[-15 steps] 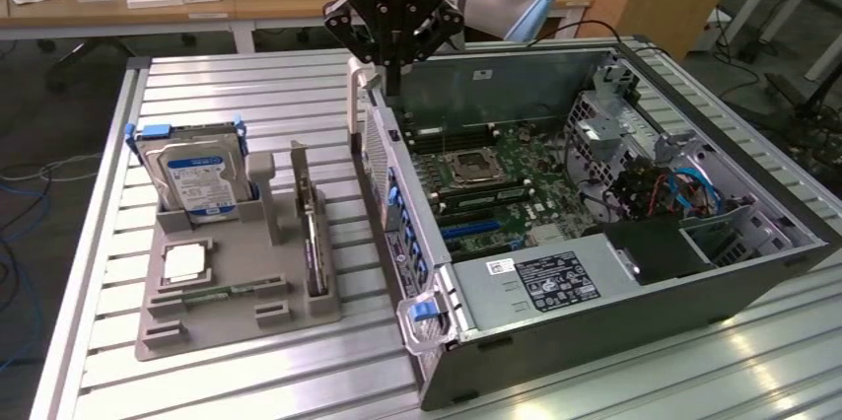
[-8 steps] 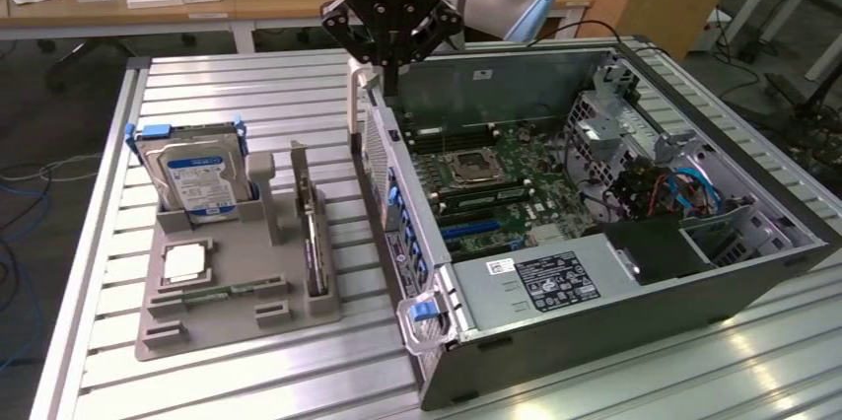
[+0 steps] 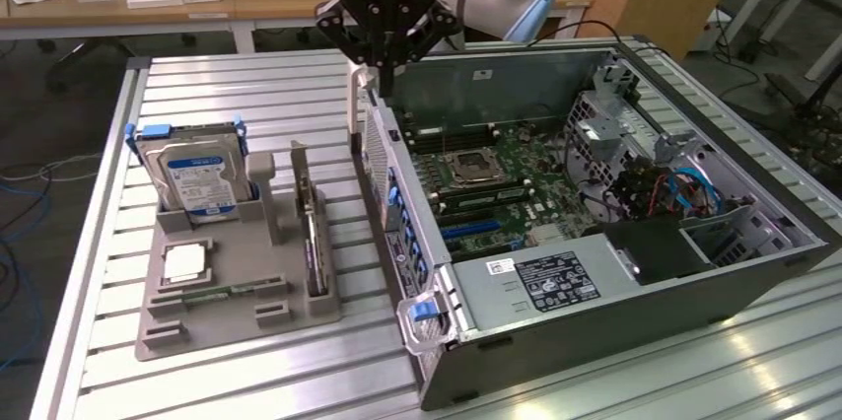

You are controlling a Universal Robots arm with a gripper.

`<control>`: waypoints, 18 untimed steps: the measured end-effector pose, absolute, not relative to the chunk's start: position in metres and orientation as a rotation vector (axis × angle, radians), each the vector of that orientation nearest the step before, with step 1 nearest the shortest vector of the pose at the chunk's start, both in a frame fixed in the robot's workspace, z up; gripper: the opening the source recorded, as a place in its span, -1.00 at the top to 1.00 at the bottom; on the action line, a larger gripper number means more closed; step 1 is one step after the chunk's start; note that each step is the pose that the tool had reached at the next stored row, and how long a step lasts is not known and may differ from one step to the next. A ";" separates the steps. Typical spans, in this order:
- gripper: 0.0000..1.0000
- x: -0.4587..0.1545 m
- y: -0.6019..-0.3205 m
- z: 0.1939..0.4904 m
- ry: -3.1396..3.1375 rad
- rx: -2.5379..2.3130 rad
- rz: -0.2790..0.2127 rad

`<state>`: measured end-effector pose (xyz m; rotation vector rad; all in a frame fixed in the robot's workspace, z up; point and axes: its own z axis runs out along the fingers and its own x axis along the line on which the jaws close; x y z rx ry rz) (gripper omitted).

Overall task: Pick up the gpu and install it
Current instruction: 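Reach for the gpu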

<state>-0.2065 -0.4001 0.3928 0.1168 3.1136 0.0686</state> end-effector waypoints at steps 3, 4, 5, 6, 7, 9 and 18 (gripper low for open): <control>0.79 -0.212 -0.401 0.393 3.114 0.116 0.069; 0.79 -0.214 -0.401 0.393 3.114 0.117 0.069; 0.79 -0.217 -0.401 0.393 3.114 0.117 0.069; 0.79 -0.220 -0.401 0.393 3.113 0.117 0.069; 0.79 -0.223 -0.401 0.393 3.114 0.117 0.068; 0.79 -0.229 -0.401 0.392 3.113 0.116 0.069; 0.79 -0.255 -0.401 0.392 3.113 0.117 0.069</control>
